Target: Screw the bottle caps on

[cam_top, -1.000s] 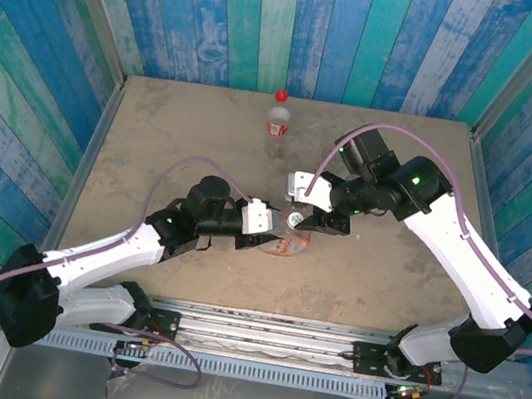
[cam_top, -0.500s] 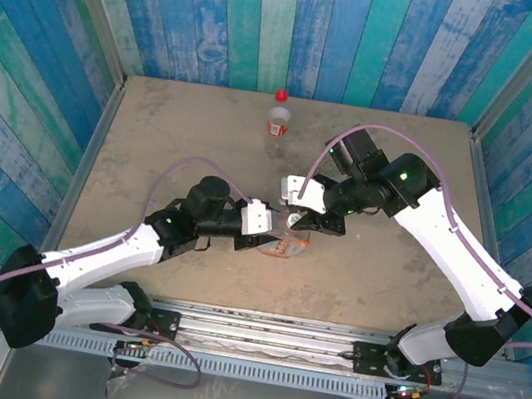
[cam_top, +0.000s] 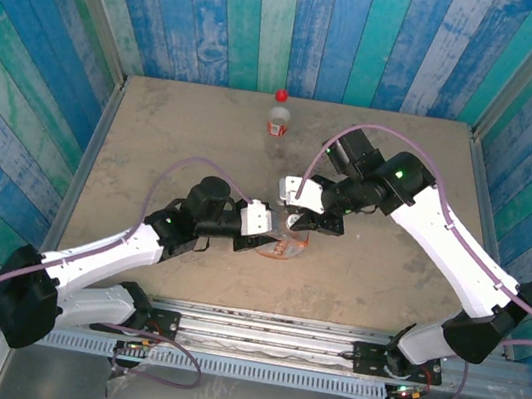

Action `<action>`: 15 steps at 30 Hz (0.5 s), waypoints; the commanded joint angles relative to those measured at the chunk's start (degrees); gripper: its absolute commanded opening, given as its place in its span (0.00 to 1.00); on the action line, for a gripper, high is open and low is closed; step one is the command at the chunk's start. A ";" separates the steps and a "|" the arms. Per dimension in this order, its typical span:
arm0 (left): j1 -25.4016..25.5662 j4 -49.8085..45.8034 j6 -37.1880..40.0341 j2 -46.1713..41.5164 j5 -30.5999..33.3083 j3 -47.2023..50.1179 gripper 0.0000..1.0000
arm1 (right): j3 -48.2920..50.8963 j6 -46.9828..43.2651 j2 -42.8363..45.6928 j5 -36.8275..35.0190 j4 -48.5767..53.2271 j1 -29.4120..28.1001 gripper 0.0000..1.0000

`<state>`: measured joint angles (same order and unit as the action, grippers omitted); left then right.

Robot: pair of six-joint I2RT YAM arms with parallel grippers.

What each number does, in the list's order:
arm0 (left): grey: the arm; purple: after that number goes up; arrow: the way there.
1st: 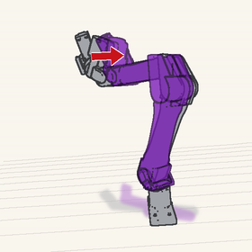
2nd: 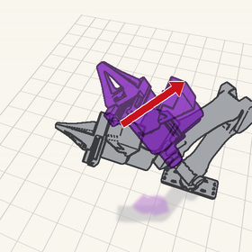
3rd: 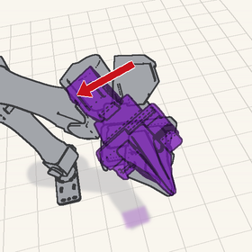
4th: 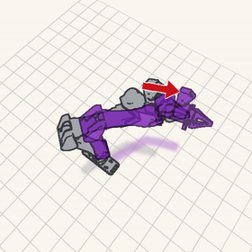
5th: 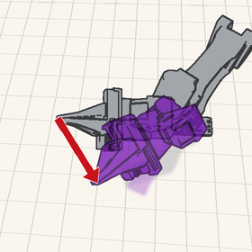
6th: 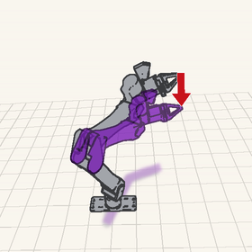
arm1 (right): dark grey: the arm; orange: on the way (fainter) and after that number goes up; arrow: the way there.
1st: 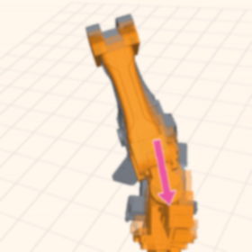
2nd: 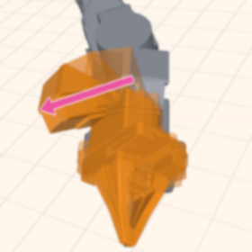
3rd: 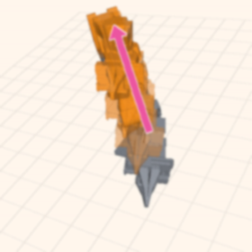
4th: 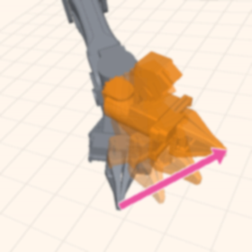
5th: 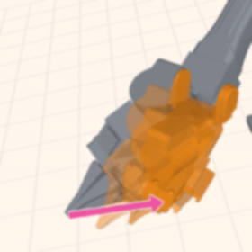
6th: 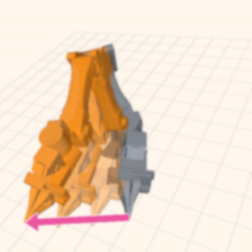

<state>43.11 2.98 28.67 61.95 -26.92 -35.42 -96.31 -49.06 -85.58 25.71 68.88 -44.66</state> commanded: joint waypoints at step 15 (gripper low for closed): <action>-0.13 14.34 -3.10 6.55 24.37 -5.79 0.47 | 1.16 56.33 -2.39 -24.01 -8.99 -0.62 0.01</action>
<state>43.16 8.01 28.18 66.70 -10.94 -38.02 -96.60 -13.04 -86.54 9.78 60.25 -45.21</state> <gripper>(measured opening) 0.511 0.303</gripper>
